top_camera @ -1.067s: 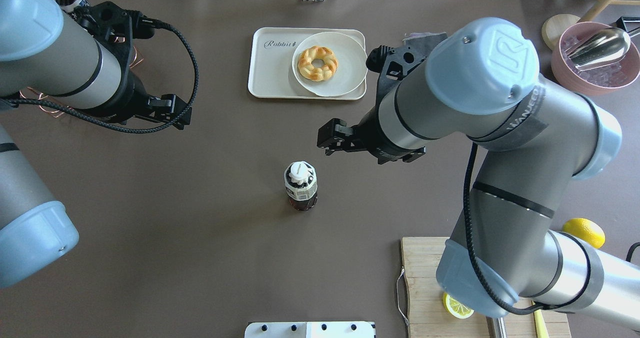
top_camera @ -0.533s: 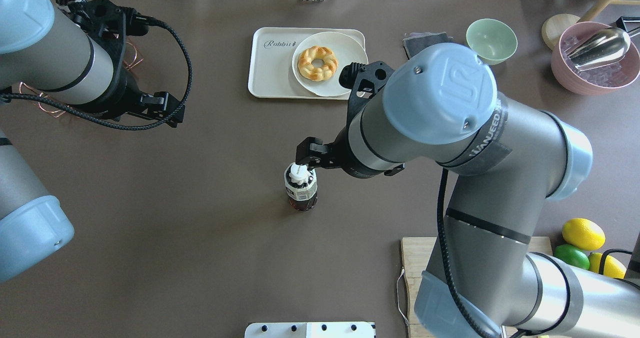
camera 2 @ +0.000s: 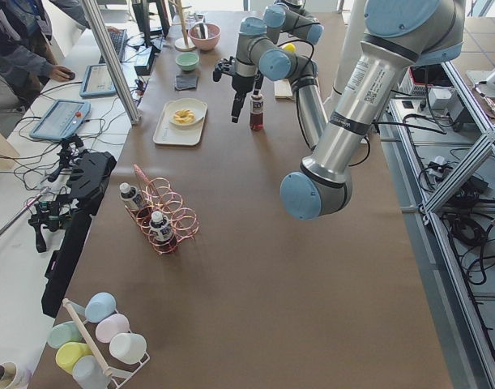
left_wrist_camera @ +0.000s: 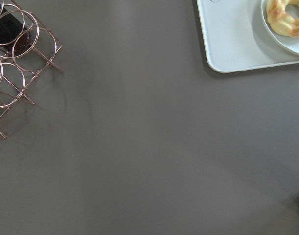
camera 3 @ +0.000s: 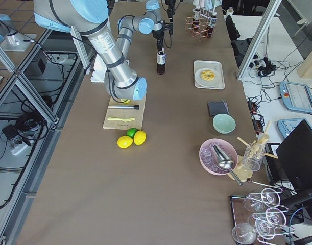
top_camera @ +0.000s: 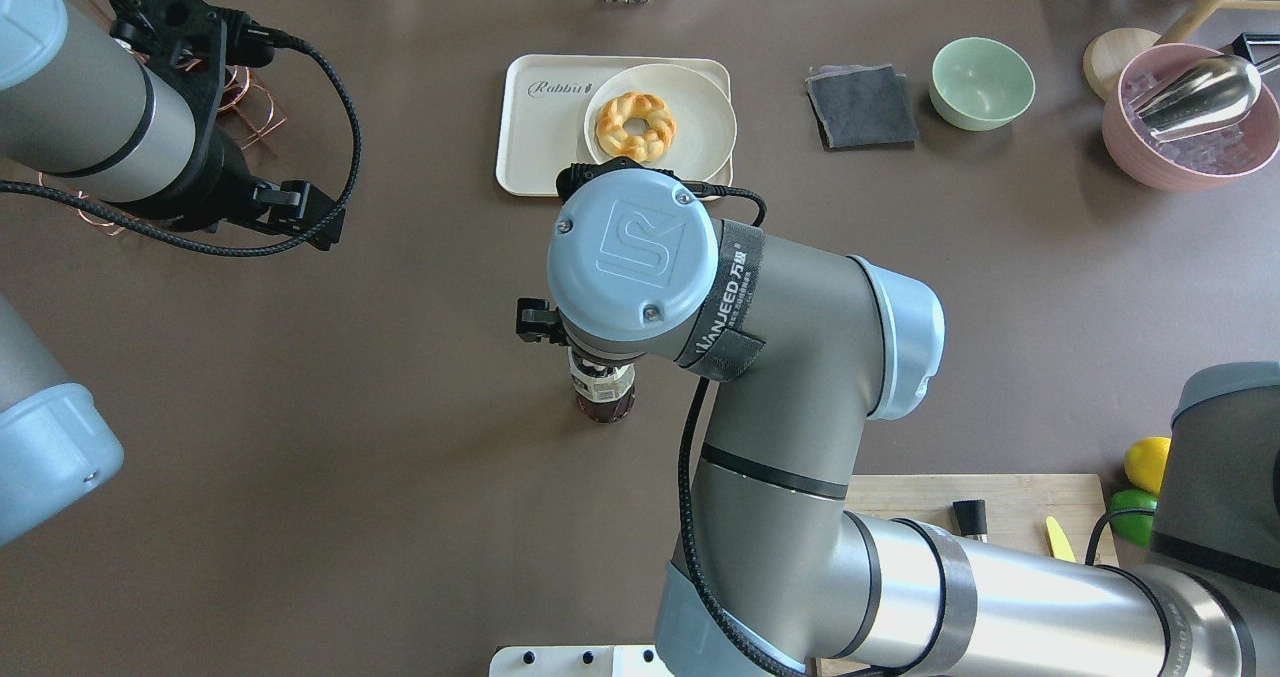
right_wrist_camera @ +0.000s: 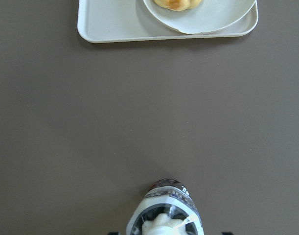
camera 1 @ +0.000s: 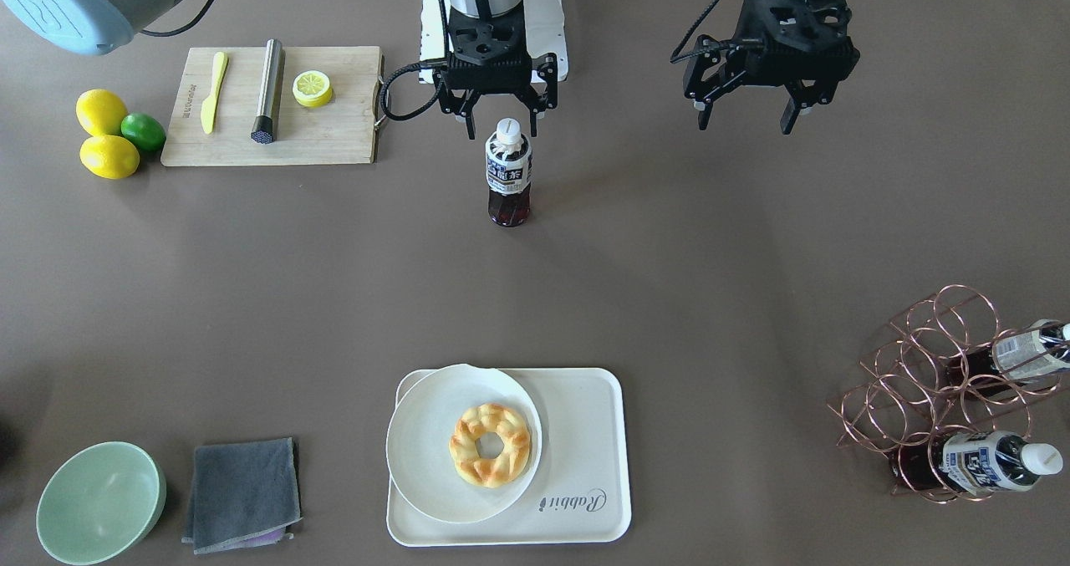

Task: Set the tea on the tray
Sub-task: 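Grasp the standing tea bottle with the right gripper and lift it, then carry the bottle with the right gripper onto the white tray beside the plate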

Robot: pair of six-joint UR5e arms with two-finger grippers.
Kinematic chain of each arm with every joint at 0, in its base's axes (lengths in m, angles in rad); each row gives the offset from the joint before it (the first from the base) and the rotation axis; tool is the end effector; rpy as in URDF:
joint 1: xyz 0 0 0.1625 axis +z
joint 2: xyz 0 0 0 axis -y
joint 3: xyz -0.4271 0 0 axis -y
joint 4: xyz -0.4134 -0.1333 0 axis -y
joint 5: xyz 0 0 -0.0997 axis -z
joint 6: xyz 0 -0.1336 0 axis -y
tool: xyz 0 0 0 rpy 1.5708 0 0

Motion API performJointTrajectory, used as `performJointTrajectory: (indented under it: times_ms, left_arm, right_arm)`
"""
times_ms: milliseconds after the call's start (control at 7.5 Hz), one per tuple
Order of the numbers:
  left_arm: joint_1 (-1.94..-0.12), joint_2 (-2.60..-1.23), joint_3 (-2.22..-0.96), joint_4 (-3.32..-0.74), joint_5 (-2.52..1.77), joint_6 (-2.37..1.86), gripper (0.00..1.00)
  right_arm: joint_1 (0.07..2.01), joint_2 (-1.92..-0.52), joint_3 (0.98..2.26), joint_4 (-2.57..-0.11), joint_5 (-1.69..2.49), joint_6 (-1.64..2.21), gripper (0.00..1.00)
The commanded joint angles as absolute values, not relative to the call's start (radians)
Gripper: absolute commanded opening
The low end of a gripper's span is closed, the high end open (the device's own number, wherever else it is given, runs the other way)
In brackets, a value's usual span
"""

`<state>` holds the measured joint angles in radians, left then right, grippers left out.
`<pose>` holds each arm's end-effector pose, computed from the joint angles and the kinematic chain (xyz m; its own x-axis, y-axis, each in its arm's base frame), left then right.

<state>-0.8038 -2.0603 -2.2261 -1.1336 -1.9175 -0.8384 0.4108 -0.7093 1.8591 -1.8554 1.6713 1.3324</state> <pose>0.3039 -0.4419 0.1937 0.7424 0.1359 -0.6560 0.0369 0.9694 0.2426 -0.5562 -0.3730 0.0737 0.6550 0.0290 0.7551 -0.1777 0.9772 0.1165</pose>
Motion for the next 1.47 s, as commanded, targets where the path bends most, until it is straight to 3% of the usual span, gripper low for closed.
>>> performJointTrajectory:
  times_ms: [0,267,533,667,800,1067,1333]
  left_arm:
    - [-0.804,-2.052,-2.232,-1.134,-1.917,-0.839,0.97]
    - [-0.804,-2.051,-2.238,-1.134,-1.917,-0.845,0.97]
    - [-0.801,-2.048,-2.250,-1.134,-1.916,-0.874,0.97]
    - [-0.799,-2.046,-2.255,-1.134,-1.916,-0.880,0.97]
    - [-0.799,-2.001,-2.285,-1.134,-1.916,-0.879,0.97]
    - [-0.810,-1.893,-2.359,-1.162,-1.924,-0.845,0.97]
    - [-0.985,-1.803,-2.333,-1.178,-2.065,-0.604,0.97]
  right_arm:
    - [0.396,-0.699,1.870,-1.861,1.675,1.333,0.00]
    - [0.449,-0.677,1.862,-1.871,1.686,1.322,0.00]
    - [0.594,-0.544,1.815,-2.018,1.759,1.167,0.00]
    - [0.662,-0.444,1.657,-1.972,1.766,1.149,0.00]
    - [0.722,-0.284,1.351,-1.862,1.787,1.152,0.00]
    - [0.776,-0.238,1.116,-1.673,1.819,1.151,0.00]
    - [0.782,-0.174,0.903,-1.483,1.816,1.166,0.00]
